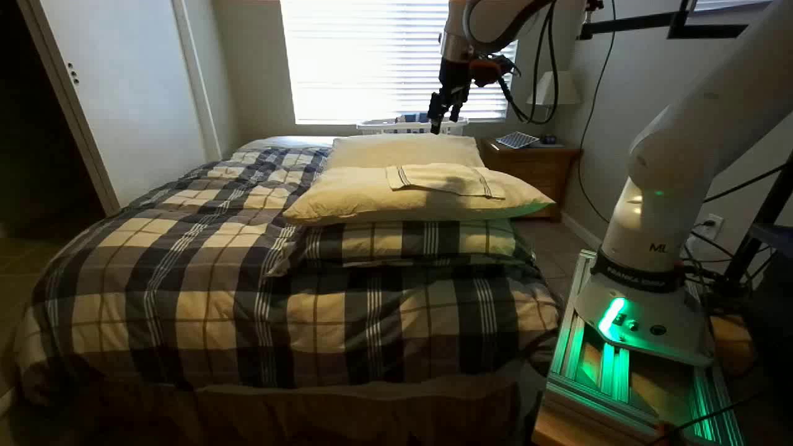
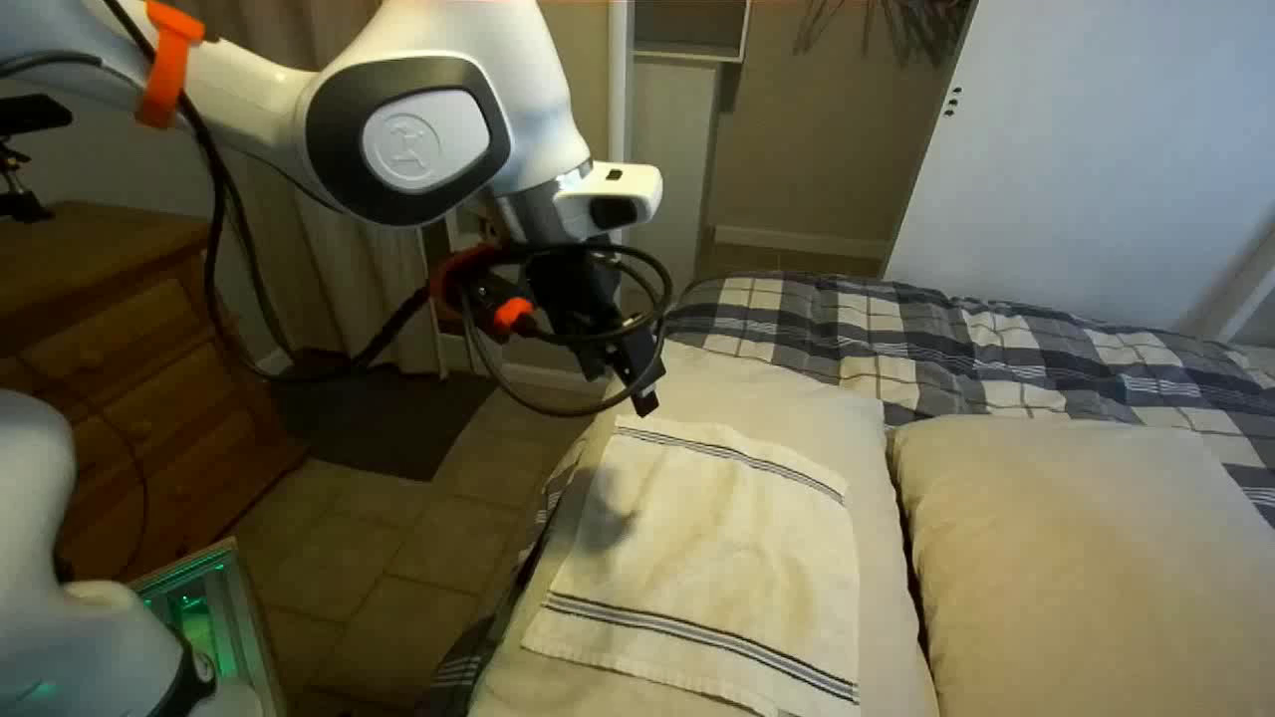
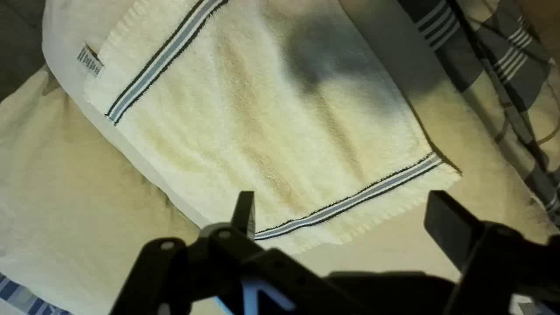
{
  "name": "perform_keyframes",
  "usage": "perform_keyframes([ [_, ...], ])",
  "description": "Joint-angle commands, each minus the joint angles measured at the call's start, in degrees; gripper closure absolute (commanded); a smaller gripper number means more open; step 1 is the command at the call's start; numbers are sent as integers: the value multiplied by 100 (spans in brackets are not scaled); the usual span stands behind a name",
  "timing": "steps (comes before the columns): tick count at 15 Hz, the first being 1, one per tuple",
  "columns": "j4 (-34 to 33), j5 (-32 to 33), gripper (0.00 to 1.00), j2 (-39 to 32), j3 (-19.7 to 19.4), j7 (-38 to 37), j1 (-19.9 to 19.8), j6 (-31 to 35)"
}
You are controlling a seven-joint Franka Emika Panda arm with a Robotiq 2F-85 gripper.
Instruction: Fold the white tea towel in a triangular formation
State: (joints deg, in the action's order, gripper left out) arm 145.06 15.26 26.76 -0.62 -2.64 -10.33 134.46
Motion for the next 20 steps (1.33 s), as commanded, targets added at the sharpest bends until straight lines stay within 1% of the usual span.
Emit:
perform_keyframes([
  [1,-14,28,0,1,-54,-18,57,-26],
  [5,-14,28,0,1,-54,-18,57,-26],
  [10,-188,311,0,-636,342,-193,227,85],
  [13,-305,715,0,-1010,611,-385,300,221],
  [15,-402,1043,0,-1308,732,-574,337,433],
  [17,-486,1386,0,-1602,817,-841,355,632],
  [20,-625,1795,0,-2038,843,-1312,414,824],
])
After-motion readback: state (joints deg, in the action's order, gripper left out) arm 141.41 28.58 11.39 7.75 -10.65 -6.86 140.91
